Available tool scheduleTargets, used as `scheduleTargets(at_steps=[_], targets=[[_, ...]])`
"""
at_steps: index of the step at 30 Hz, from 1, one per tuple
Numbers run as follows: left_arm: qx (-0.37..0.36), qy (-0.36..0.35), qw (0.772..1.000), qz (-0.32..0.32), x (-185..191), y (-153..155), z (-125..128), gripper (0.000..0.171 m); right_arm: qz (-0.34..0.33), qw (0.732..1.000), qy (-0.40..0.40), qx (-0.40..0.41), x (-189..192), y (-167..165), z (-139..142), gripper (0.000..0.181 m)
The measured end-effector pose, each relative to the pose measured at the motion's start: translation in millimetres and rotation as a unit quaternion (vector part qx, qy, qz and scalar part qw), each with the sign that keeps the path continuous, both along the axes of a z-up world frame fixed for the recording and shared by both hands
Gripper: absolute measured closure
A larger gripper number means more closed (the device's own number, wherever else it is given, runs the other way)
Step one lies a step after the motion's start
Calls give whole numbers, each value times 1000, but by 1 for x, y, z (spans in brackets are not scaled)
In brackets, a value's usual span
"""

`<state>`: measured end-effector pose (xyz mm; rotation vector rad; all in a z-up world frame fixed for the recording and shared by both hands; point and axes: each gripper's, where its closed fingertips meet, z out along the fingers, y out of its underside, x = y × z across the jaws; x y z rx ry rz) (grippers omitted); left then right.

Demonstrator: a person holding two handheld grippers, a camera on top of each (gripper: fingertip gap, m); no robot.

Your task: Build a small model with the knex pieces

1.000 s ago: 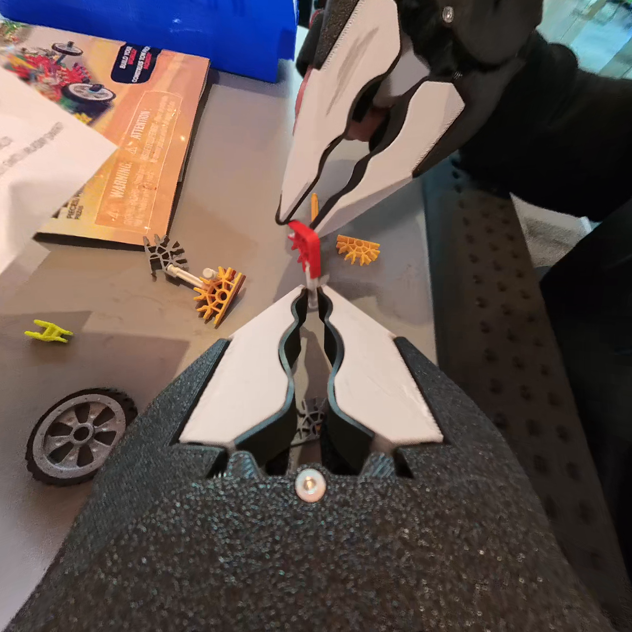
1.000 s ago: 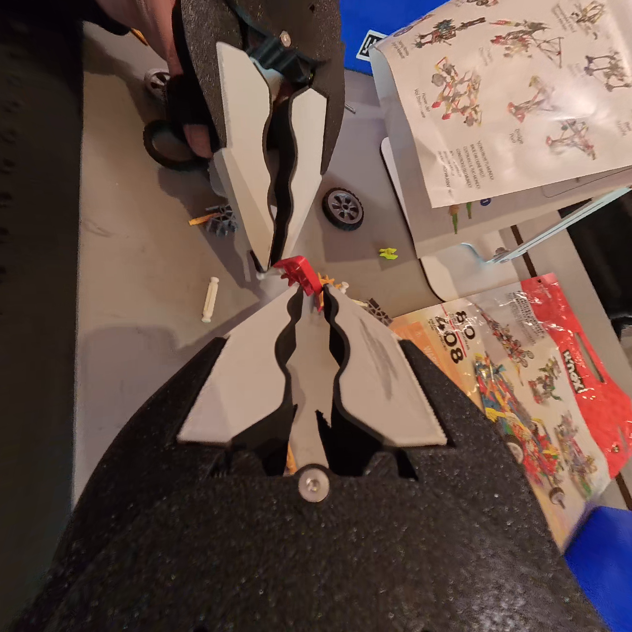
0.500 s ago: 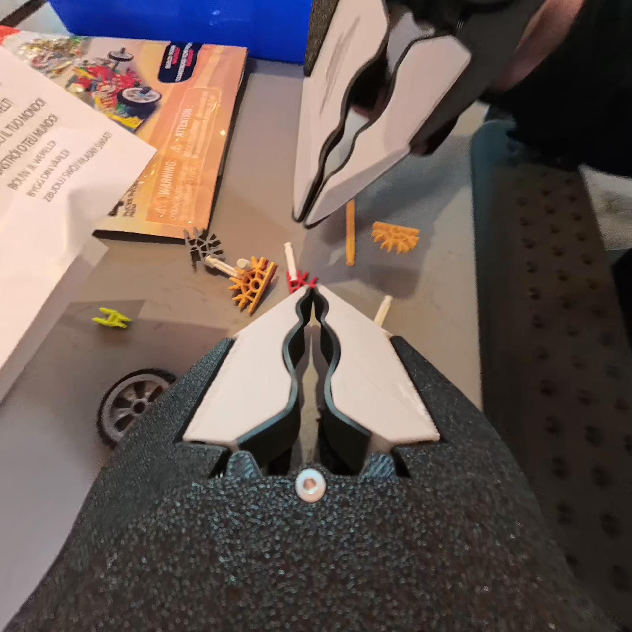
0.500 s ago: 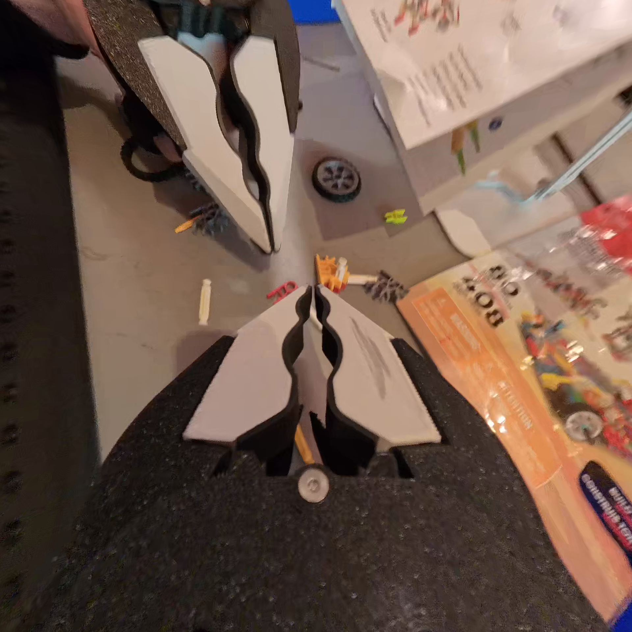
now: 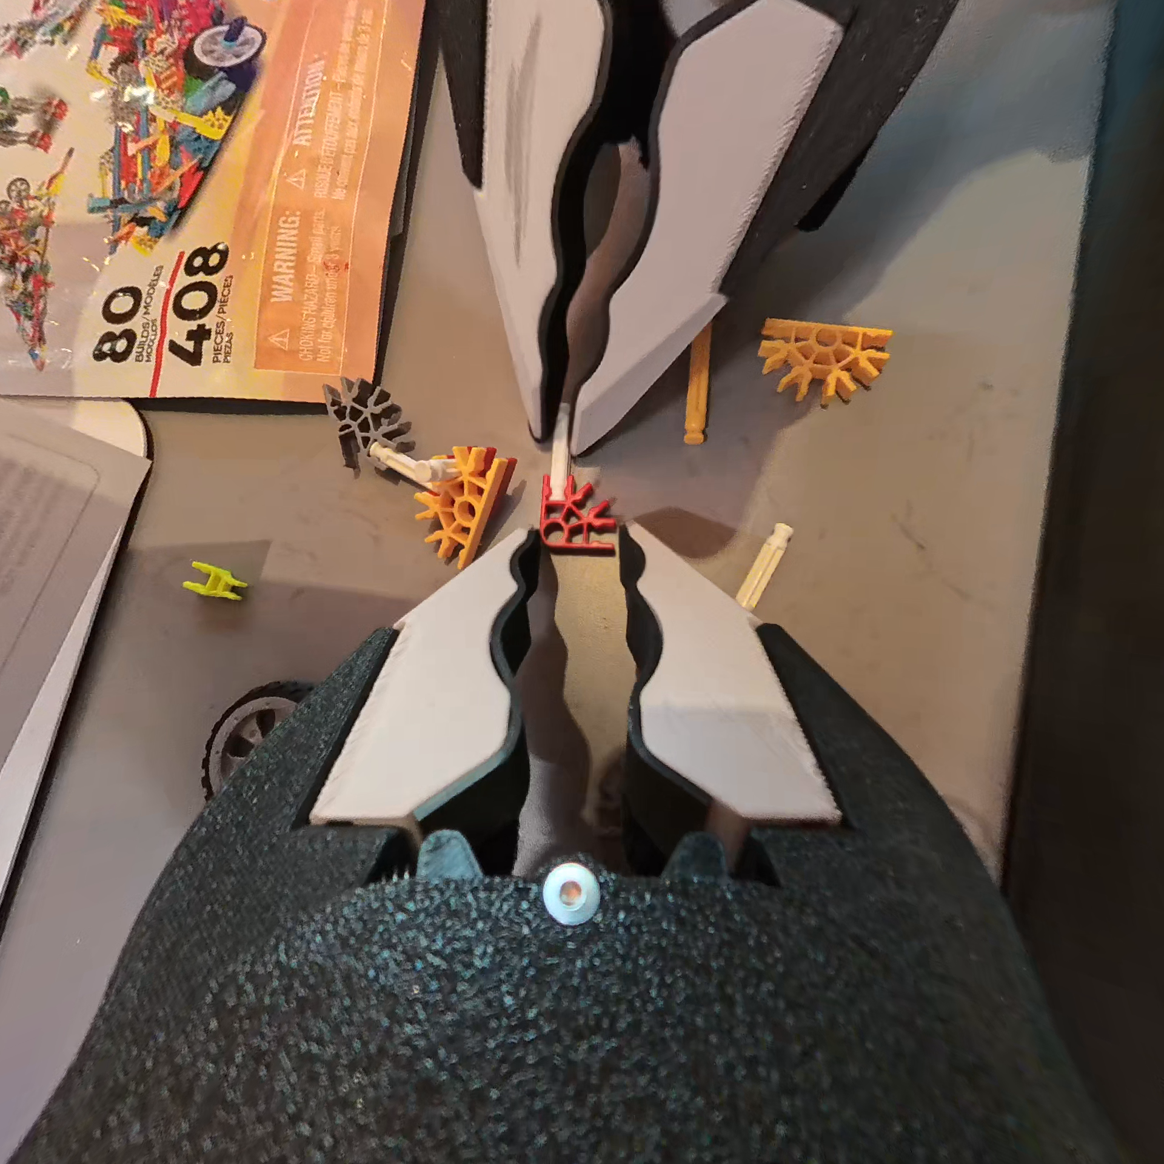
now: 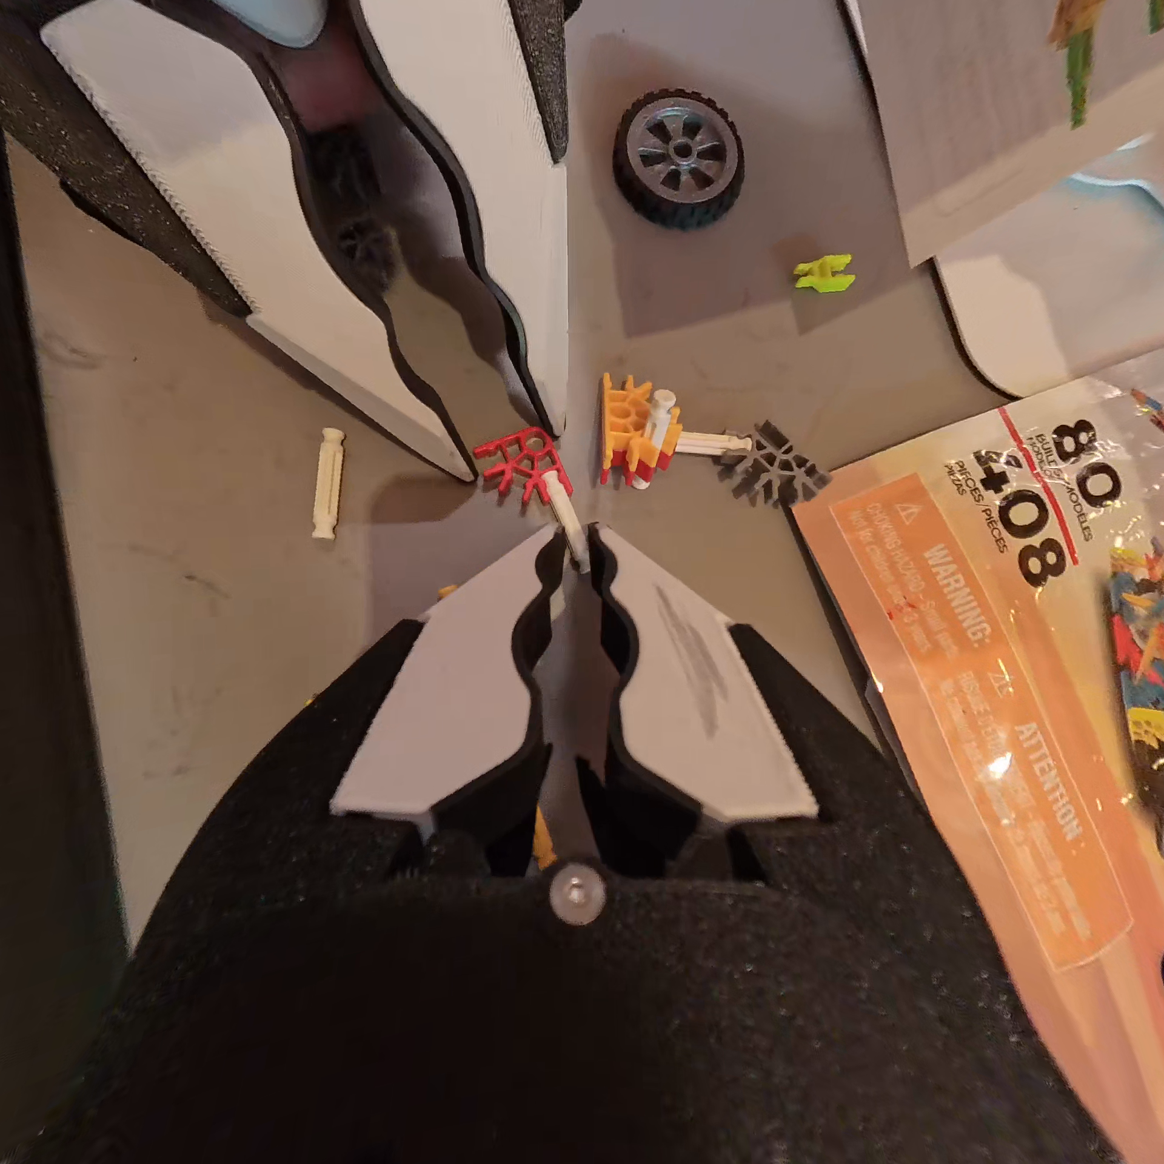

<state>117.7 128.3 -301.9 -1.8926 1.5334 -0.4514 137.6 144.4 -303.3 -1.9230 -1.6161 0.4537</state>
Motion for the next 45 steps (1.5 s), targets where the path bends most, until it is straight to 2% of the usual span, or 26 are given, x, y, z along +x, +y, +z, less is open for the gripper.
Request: scheduleTargets(at_steps=[6,11,14,20,27,32,37,45], targets=[[23,-1,1000,-21,0,-3,4,150,34,999,5,-17,2,-9,1,177],[62,-81,995,-14,3,2,42,145,62,997,45,-13,5,-9,32,177],[90,-101,991,-4,5,9,54,147,87,995,41,12,4,1,48,177],[115,-90,988,41,-2,31,50,141,128,990,-6,59,-7,28,56,177],[117,-64,989,57,-4,40,38,138,160,985,-13,58,-15,45,52,176],[114,-53,989,72,-7,46,33,147,172,984,-10,44,-19,51,42,176],[108,-44,990,74,-8,47,28,147,173,985,-6,25,-21,53,31,175],[85,-61,991,79,-8,46,29,147,173,985,18,1,-21,50,40,175]])
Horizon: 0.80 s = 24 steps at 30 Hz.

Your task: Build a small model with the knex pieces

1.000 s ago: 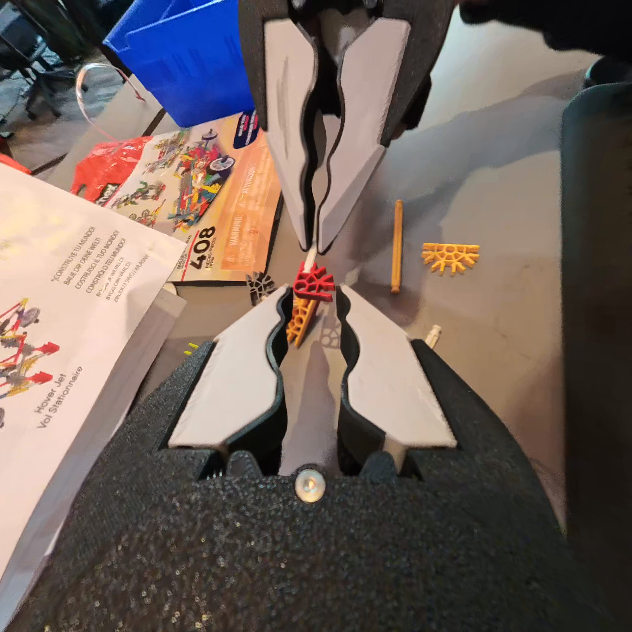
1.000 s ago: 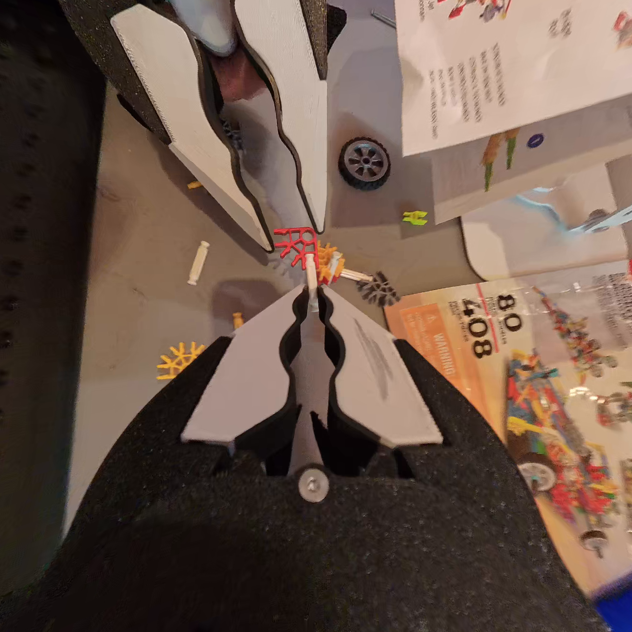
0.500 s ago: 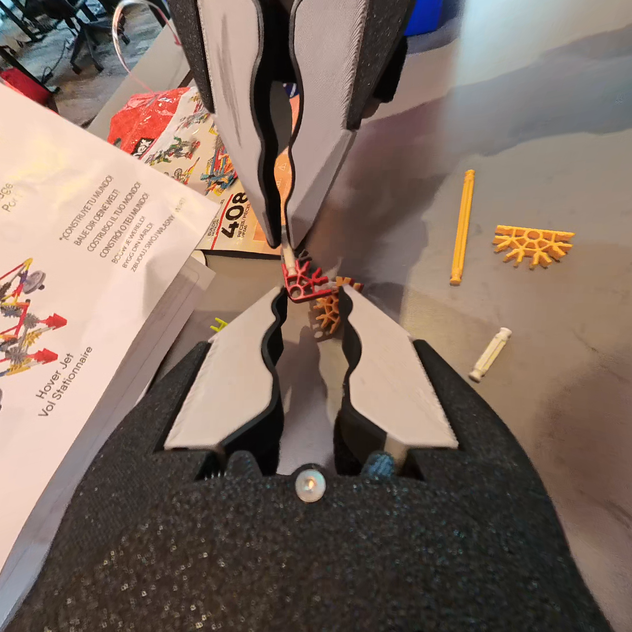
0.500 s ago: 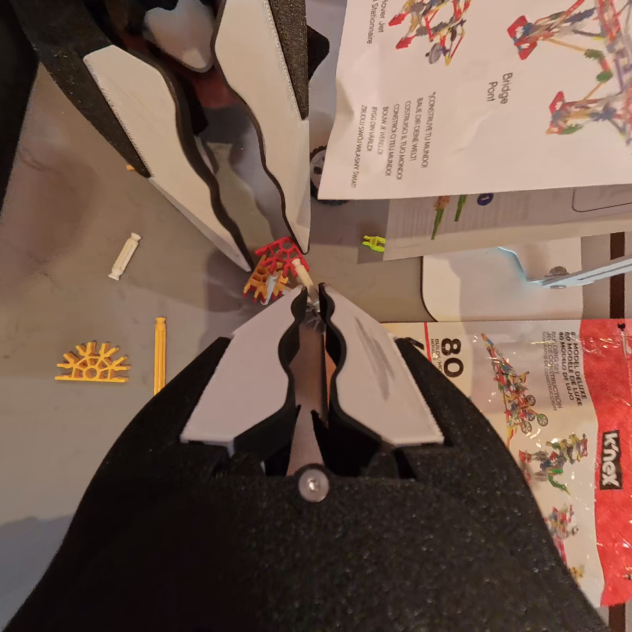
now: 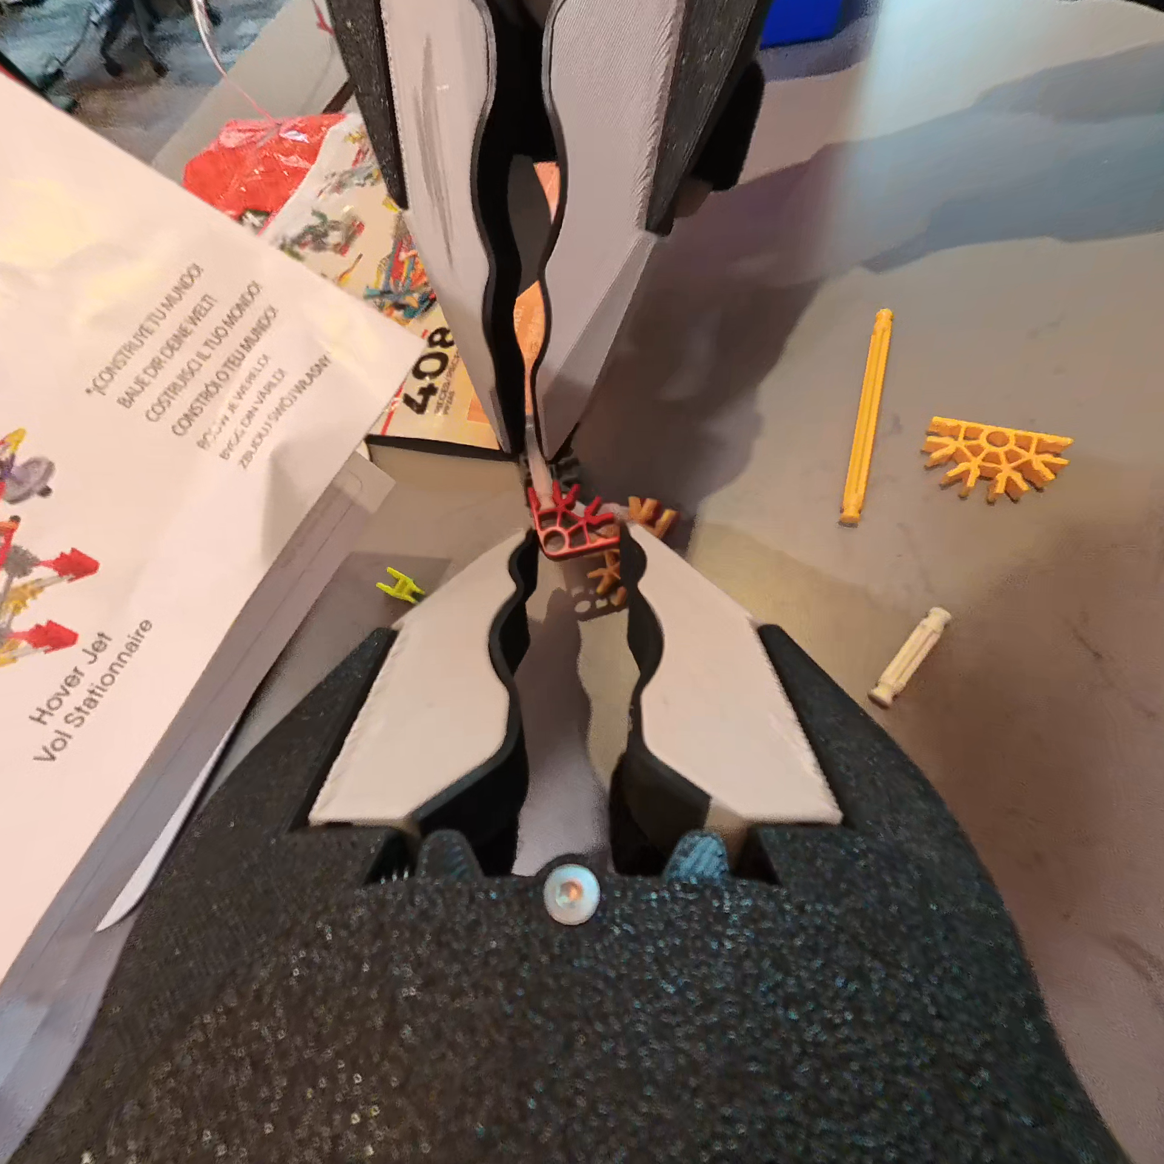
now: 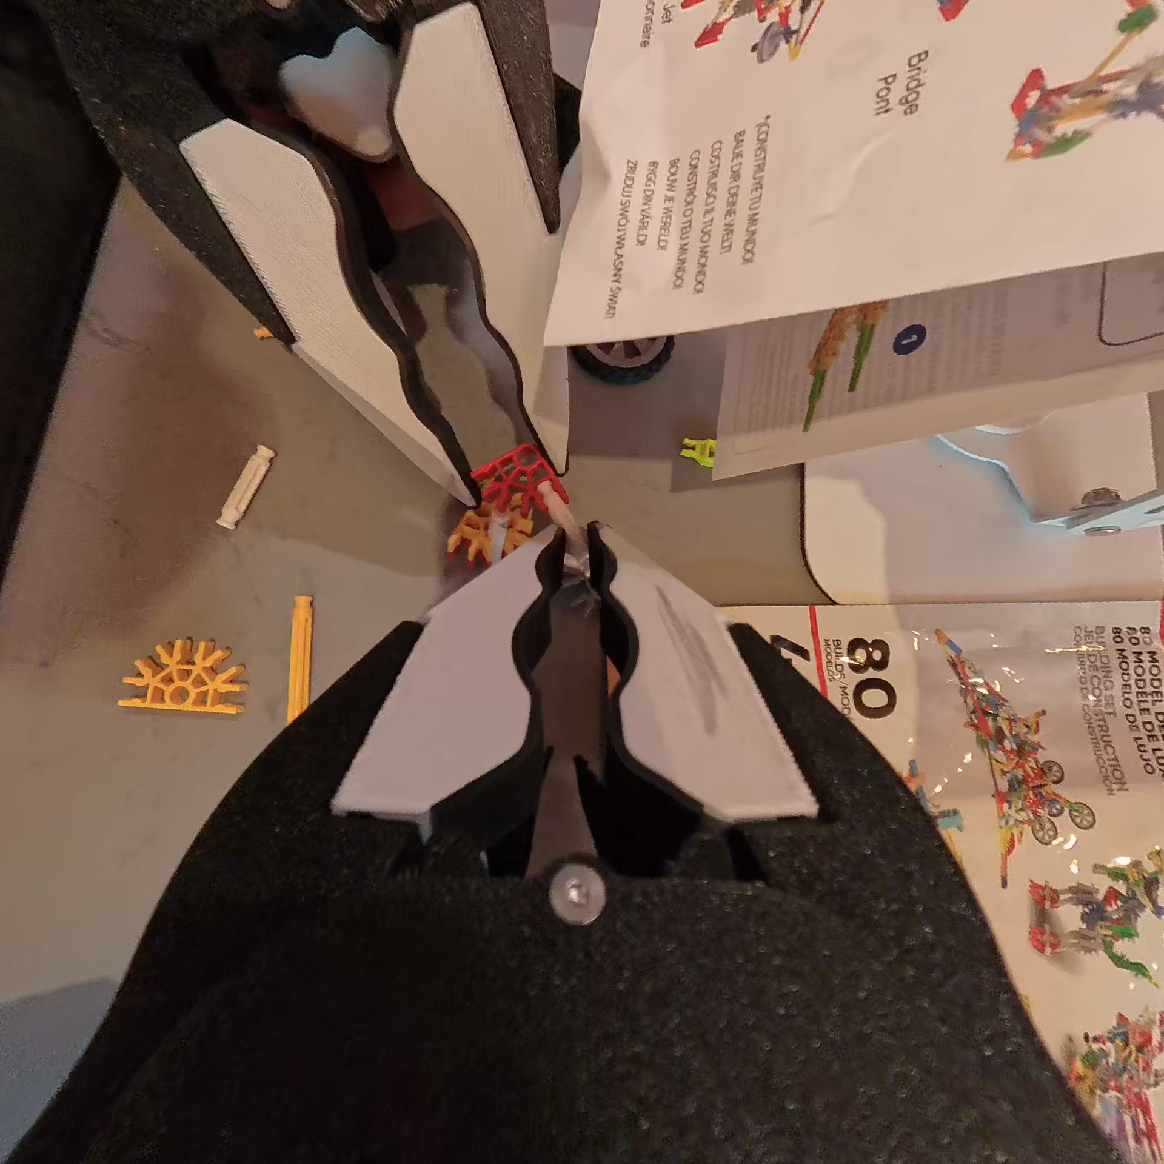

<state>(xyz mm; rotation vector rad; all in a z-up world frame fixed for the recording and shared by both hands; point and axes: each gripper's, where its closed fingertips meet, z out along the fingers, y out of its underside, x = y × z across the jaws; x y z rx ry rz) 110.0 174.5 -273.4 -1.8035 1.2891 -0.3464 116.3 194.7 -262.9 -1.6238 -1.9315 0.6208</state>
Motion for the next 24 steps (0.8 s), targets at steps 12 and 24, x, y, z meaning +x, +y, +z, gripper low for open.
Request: scheduleTargets(at_steps=[12,24], targets=[[-29,7,999,-11,0,-6,-10,147,-6,999,-8,-39,1,-7,-11,175],[-54,23,998,-13,4,-13,-19,147,-47,997,-32,-55,21,-12,-15,154]])
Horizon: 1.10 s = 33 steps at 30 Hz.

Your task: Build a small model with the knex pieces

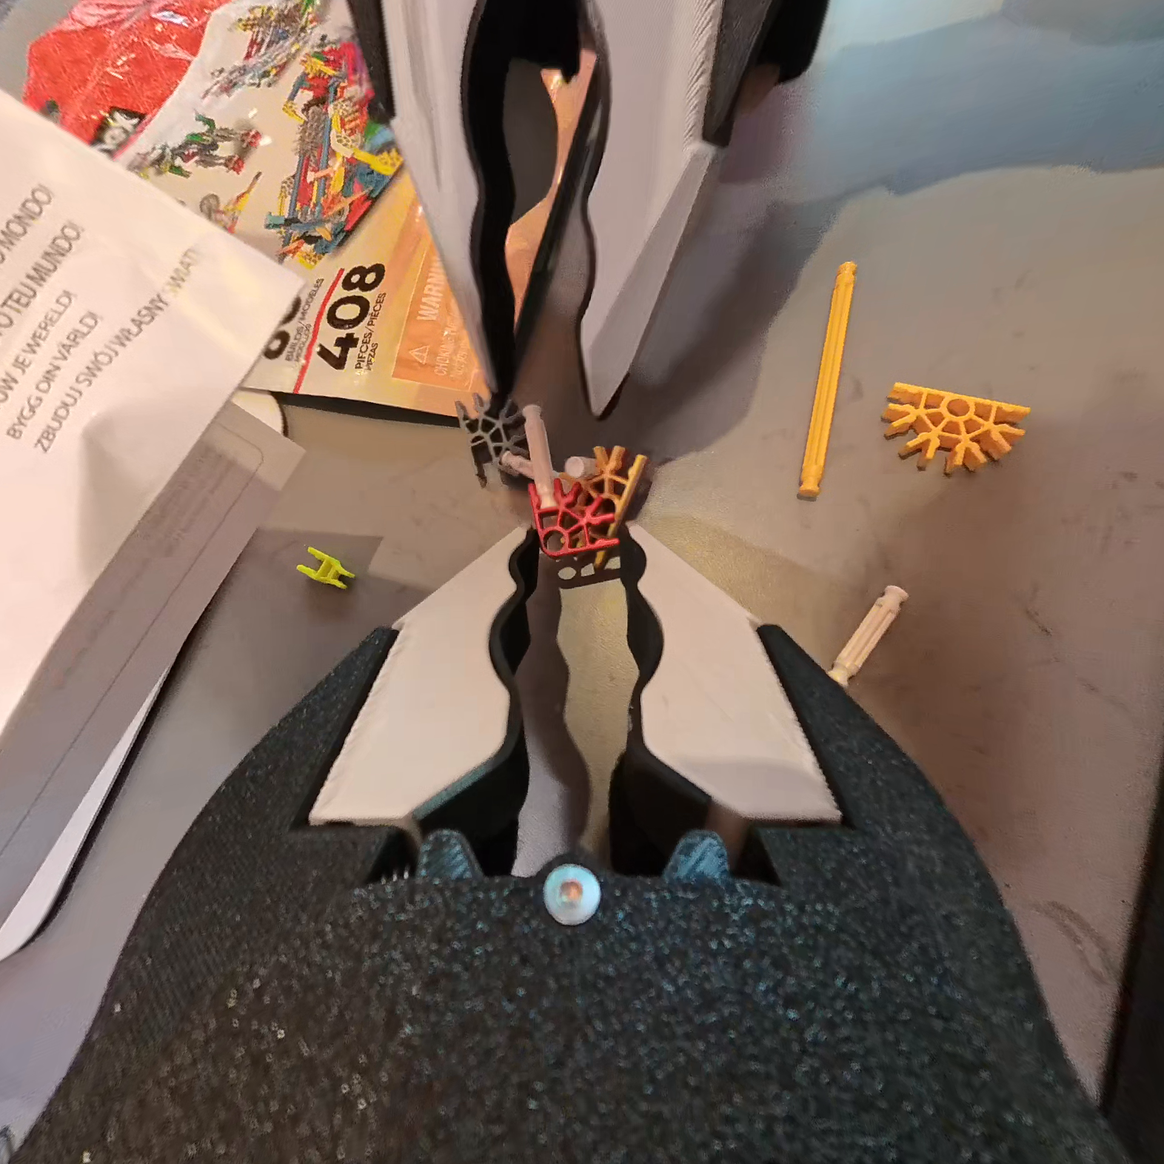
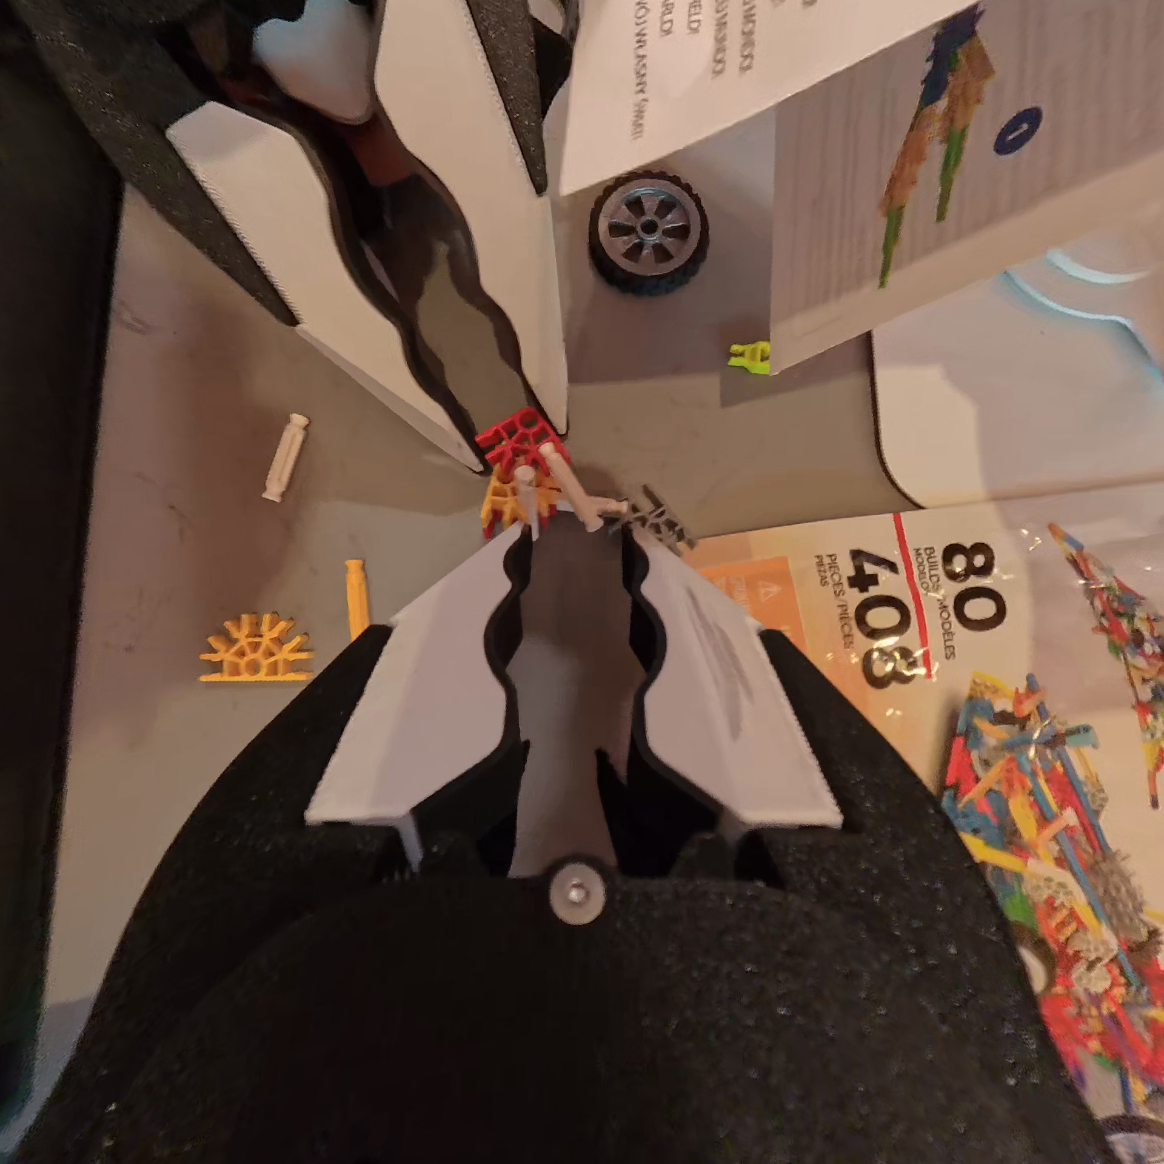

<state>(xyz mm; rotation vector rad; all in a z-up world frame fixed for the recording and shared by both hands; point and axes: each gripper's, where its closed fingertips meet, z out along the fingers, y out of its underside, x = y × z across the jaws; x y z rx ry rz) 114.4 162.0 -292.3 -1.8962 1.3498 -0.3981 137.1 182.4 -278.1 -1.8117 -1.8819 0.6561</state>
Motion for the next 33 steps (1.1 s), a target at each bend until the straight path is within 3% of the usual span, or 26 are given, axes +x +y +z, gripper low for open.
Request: scheduleTargets(at_steps=[6,13,33], targets=[[22,15,1000,-3,2,0,-1,147,-15,1000,16,1,5,-19,0,156],[22,17,1000,0,4,0,-2,147,-30,999,29,23,-2,-22,-10,174],[2,11,1000,5,4,11,-2,147,-38,997,48,42,0,-17,-13,175]])
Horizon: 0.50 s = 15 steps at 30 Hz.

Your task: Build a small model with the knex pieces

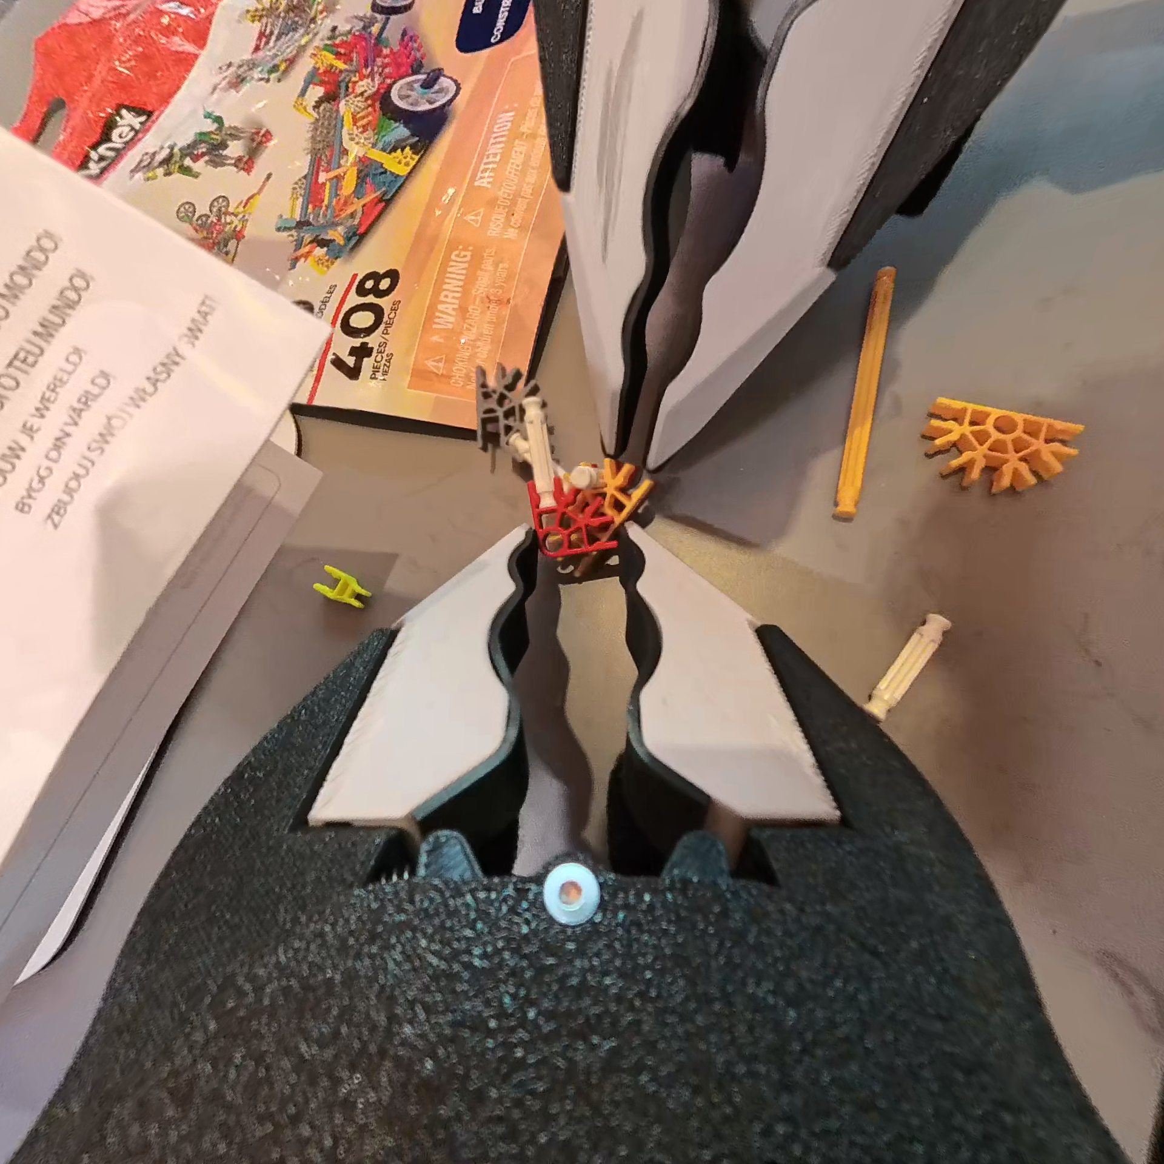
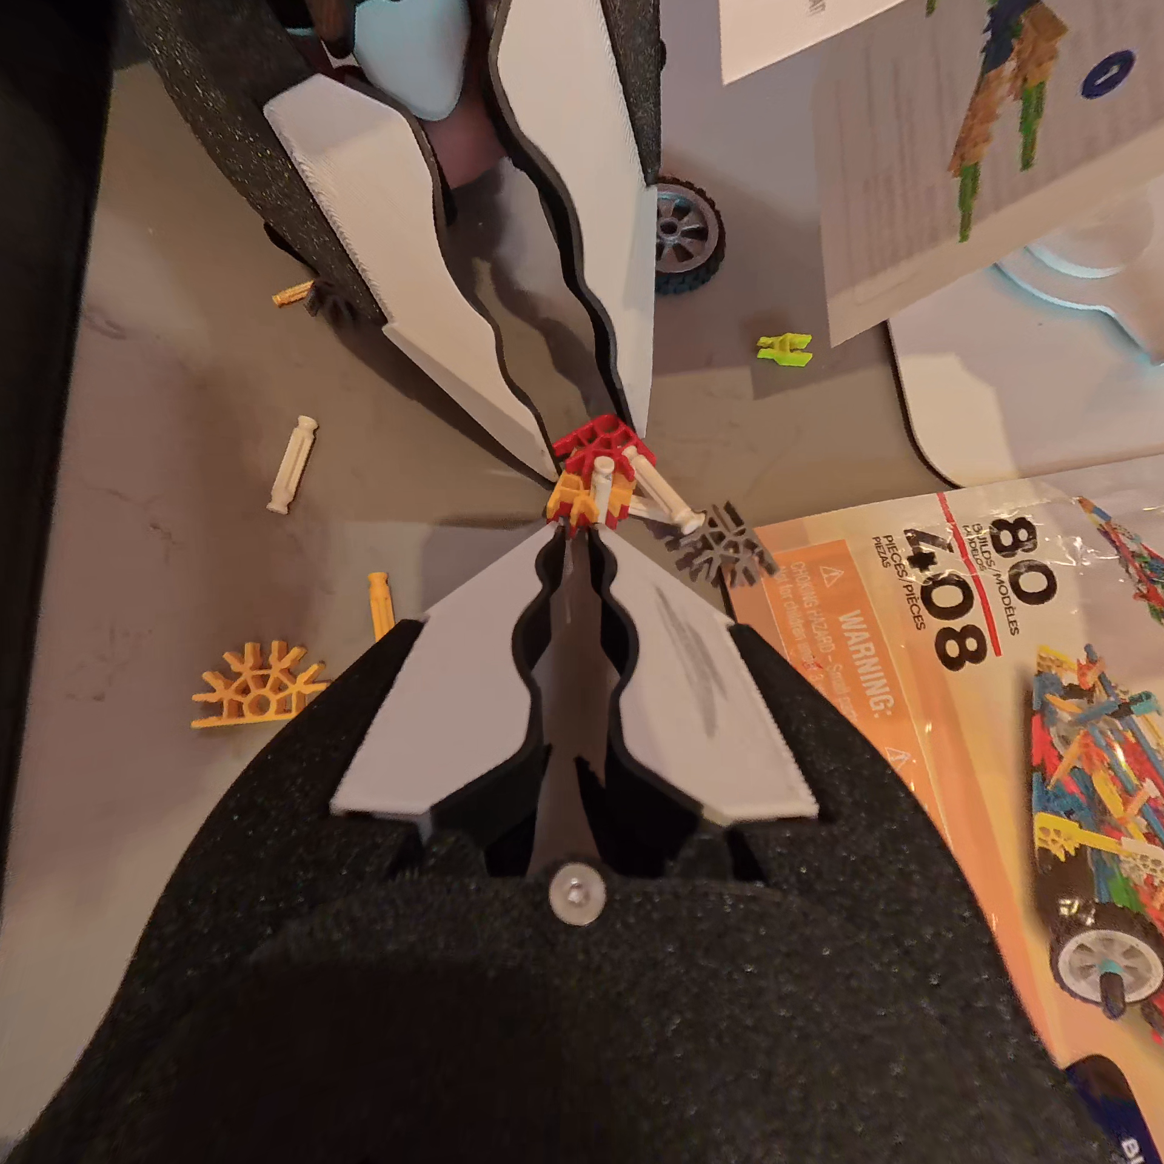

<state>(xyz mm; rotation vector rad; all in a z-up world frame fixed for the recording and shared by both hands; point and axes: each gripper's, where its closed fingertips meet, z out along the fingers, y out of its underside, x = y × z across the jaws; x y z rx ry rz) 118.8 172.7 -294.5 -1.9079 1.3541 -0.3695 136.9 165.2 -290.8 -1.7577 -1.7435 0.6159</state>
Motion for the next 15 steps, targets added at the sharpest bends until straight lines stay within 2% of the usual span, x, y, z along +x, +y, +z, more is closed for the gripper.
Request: scheduleTargets(at_steps=[15], targets=[[-7,-8,1000,8,1,1,-2,147,-13,999,10,39,-5,4,0,179]])
